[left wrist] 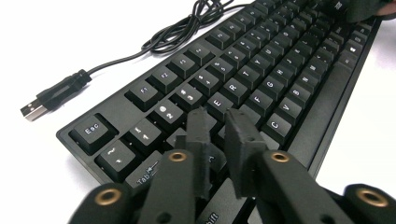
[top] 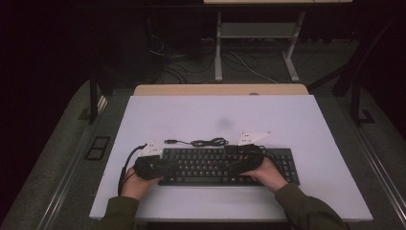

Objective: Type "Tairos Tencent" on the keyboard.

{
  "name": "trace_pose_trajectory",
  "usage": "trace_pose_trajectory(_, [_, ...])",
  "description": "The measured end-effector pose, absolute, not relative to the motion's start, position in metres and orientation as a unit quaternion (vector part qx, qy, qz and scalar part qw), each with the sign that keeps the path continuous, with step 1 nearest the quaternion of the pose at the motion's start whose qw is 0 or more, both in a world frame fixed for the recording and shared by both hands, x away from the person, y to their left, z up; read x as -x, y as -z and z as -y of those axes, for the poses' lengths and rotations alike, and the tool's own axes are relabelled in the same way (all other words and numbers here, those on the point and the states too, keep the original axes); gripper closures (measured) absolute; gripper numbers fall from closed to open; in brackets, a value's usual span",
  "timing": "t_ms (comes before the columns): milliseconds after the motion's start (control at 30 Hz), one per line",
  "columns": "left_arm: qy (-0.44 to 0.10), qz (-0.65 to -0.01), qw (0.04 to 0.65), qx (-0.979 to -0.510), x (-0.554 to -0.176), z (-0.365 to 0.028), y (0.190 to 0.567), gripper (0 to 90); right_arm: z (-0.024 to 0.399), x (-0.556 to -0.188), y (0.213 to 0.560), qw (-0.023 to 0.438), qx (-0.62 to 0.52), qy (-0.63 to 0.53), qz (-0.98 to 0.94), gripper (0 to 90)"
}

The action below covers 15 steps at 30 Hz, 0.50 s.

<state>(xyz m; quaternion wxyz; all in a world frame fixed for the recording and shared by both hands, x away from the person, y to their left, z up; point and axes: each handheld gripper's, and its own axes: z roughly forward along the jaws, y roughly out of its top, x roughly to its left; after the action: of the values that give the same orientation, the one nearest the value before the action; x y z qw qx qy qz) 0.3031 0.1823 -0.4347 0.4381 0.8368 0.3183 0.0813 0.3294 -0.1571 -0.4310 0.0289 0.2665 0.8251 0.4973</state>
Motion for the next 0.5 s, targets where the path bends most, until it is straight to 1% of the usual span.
trace_pose_trajectory(100, [-0.082, -0.319, 0.439, -0.836, -0.3029, -0.1818, 0.4344, 70.0, 0.1576, -0.3296, 0.4308, 0.028, -0.267, -0.495, -0.826, 21.8])
trace_pose_trajectory(267, [-0.082, -0.317, 0.444, -0.834, -0.3023, -0.1796, 0.4341, 60.9, 0.1579, -0.3298, 0.4301, 0.030, -0.267, -0.497, -0.825, 21.8])
trace_pose_trajectory(500, [-0.080, -0.316, 0.449, -0.832, -0.3019, -0.1766, 0.4350, 46.0, 0.1564, -0.3318, 0.4283, 0.028, -0.266, -0.500, -0.824, 21.8])
